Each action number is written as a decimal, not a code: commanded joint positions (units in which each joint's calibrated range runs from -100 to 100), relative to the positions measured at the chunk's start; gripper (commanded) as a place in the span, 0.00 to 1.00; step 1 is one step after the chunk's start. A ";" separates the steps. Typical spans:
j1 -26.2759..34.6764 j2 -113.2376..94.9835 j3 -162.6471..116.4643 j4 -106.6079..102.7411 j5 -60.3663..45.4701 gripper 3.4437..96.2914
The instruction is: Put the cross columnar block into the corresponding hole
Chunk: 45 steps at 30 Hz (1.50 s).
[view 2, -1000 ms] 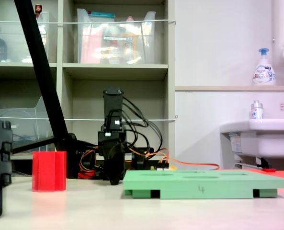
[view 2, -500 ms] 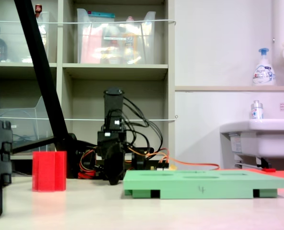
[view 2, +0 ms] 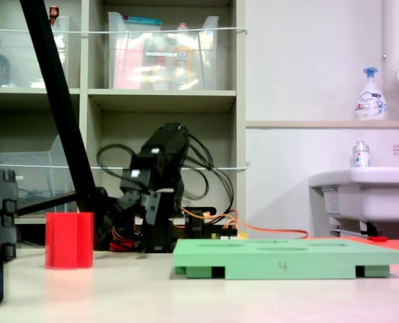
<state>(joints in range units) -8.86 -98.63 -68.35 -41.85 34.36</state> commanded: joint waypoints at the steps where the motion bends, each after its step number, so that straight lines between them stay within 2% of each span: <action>1: 0.59 5.62 16.21 -15.30 1.81 0.46; 9: 1.12 33.27 55.39 -46.40 4.20 0.47; 14: 0.05 44.16 67.25 -51.60 4.35 0.49; 16: 0.05 49.61 71.64 -51.79 4.10 0.57; 21: -0.44 63.16 81.51 -51.79 3.96 0.90; 23: -0.63 69.16 85.30 -51.89 3.96 0.98; 31: -1.22 85.36 91.18 -51.70 2.49 0.99; 45: -2.15 100.17 91.78 -45.05 0.83 0.99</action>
<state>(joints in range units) -10.77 2.05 19.65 -89.23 35.73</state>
